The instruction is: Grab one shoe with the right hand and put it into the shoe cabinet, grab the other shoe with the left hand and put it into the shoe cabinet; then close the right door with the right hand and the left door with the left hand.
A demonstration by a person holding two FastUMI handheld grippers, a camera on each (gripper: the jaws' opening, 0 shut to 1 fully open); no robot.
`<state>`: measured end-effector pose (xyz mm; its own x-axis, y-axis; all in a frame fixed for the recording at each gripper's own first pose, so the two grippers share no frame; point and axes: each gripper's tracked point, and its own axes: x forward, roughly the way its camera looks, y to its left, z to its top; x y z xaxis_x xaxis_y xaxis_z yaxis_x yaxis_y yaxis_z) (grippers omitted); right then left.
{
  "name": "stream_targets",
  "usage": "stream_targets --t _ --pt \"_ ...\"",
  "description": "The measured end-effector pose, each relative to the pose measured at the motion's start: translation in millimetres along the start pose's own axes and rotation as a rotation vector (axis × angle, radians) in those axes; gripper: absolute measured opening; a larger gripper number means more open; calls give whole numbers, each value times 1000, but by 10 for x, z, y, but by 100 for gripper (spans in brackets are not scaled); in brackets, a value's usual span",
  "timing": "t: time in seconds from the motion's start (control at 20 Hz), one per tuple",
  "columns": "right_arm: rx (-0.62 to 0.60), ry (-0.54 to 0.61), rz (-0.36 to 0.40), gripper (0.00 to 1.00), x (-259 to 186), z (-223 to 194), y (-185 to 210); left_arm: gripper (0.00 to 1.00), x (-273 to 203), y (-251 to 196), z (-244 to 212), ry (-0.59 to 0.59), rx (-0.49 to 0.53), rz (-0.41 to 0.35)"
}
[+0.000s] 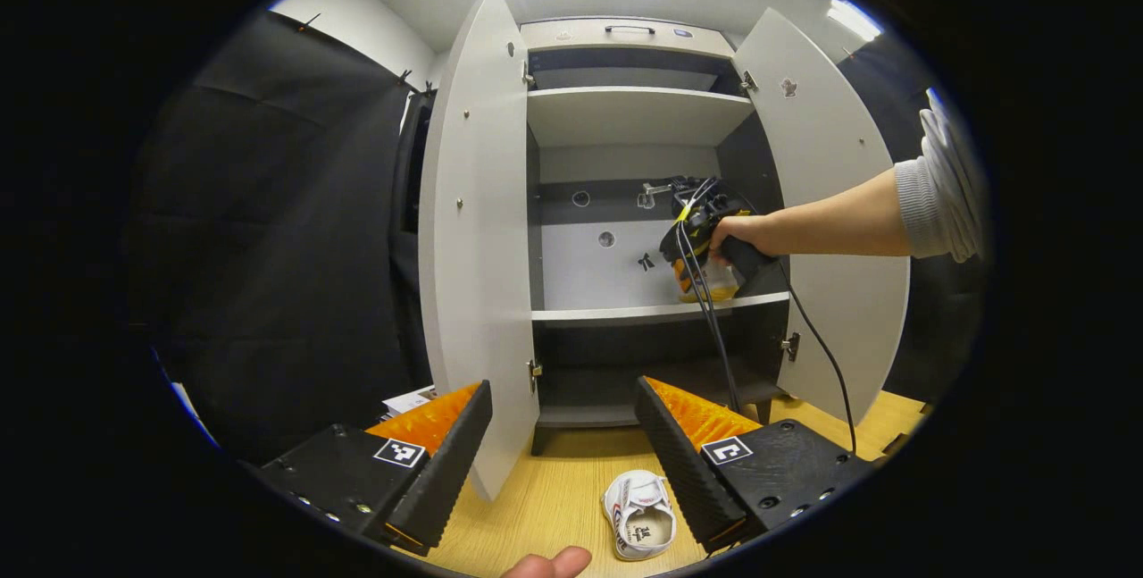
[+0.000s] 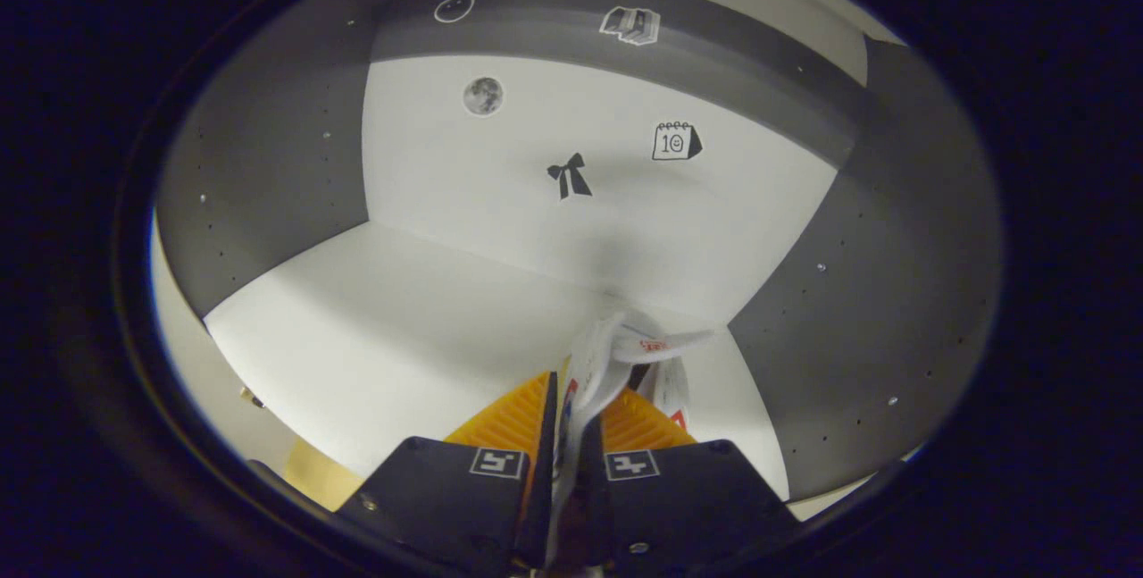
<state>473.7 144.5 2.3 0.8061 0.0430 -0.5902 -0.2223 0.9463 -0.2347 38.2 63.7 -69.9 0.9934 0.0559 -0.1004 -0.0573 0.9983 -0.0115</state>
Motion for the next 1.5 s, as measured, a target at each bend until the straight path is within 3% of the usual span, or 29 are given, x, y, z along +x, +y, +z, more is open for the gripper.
stream_targets --t 0.15,0.2,0.45,0.65,1.0,1.25,1.5 --pt "-24 -56 -10 58 -264 61 -36 96 11 -57 -5 -1 -4 -12" --pt "-31 -82 -21 51 -363 58 -62 96 12 -77 0 -4 -3 -17" --pt "15 -239 2 53 -1086 -53 -111 96 21 -175 -1 -15 0 -40" --pt "43 -411 6 53 -1871 -410 -112 96 13 -217 0 -21 -2 -46" --pt "128 -568 -54 67 -2823 -1490 -145 96 -53 -244 -99 -5 -10 -42" --pt "240 -657 -83 67 -3201 -2185 -194 96 -111 -225 -215 -3 22 -22" --pt "222 -687 -94 82 -3392 -2620 -217 96 -188 -353 -643 81 41 -67"
